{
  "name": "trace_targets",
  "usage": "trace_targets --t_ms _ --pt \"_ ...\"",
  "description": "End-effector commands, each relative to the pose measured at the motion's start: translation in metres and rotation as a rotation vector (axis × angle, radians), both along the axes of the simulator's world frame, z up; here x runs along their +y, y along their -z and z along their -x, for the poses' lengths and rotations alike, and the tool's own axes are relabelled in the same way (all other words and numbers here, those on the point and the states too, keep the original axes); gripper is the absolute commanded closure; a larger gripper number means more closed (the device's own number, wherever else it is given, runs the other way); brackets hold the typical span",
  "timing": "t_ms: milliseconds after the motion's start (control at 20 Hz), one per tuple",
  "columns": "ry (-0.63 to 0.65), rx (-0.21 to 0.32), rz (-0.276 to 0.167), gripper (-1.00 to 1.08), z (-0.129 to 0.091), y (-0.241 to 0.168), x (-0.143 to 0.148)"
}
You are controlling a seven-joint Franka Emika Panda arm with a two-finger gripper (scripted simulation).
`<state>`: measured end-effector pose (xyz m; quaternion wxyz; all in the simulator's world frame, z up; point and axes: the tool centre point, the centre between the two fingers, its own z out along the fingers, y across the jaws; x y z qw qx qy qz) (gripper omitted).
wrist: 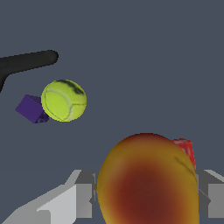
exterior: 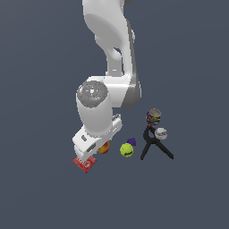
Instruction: Pick up a designated object from a clutter of objects.
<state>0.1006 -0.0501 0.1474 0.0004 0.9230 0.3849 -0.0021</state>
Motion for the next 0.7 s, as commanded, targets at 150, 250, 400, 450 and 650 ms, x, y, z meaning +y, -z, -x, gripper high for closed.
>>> trace_targets --t_ms 150,250,400,450,650 --pt "-0.001 -0.002 0.002 1.08 0.021 -0.051 0.043" --pt "-0.001 -0.002 0.002 1.08 0.029 -0.069 0.058" --pt "-0.002 -0.002 0.003 1.08 0.040 -0.097 0.082" --pt "-0.002 -0.002 0.003 1.08 0.044 -0.106 0.090" --pt "-0.002 -0.002 0.003 1.08 0.059 -0.144 0.121"
